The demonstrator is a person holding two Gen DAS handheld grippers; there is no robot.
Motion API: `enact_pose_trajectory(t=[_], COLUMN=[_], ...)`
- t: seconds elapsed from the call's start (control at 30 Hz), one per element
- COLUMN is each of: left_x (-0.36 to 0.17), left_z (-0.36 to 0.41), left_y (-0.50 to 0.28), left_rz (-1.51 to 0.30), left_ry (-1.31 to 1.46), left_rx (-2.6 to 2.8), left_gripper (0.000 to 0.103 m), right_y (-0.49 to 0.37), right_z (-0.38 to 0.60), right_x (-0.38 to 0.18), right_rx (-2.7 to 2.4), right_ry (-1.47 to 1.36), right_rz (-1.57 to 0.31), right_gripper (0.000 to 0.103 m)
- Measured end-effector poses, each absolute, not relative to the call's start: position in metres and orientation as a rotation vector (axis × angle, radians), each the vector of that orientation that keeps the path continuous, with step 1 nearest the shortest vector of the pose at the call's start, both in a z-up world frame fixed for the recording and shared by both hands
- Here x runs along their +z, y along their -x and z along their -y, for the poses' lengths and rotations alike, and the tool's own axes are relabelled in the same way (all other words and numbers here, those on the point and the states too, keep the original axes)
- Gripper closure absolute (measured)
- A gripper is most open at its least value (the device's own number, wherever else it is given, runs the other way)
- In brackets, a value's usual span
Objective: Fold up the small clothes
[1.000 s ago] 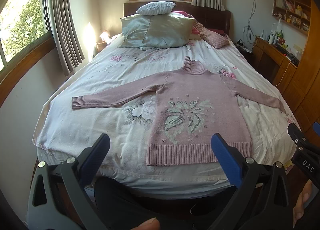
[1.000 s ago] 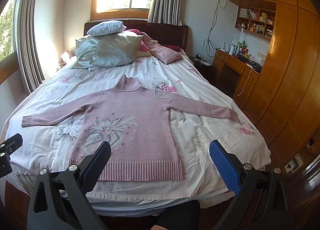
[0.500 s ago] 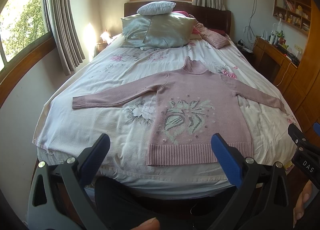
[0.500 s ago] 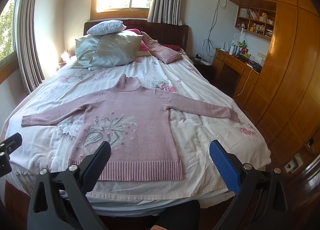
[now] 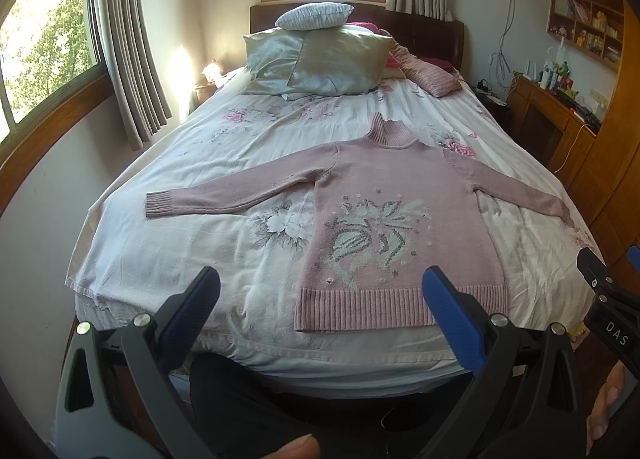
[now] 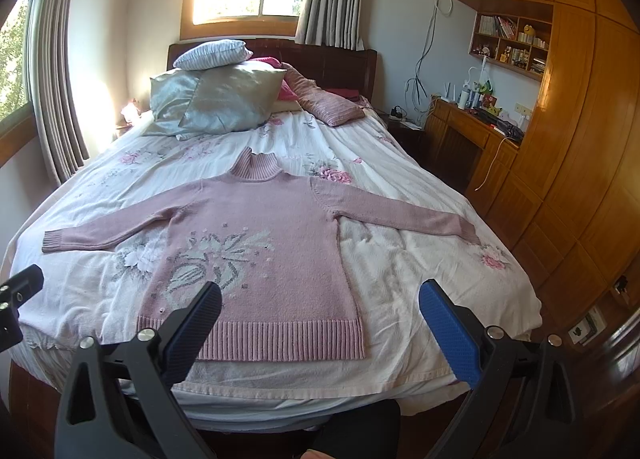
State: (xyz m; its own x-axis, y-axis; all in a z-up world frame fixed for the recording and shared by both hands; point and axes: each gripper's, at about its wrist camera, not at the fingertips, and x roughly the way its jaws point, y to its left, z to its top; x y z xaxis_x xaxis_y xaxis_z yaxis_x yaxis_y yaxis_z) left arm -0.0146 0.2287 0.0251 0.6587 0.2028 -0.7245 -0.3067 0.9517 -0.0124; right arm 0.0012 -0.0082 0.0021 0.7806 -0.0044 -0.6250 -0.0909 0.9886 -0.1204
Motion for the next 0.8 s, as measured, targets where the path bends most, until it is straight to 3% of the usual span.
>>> enact_pose_trajectory(t=[0.8], left_x=[0.0236], left_z=[-0.2311], left_y=[0.0139], left_rz=[-0.803], left_ry=[0.138], left_rx=[0.292], left_gripper=[0.003], right_y=[-0.0041], right_z=[0.0059], right_x=[-0.0041], right_rx=[0.046], right_ry=[0.149], right_rz=[-0.678], right_gripper=[0.004])
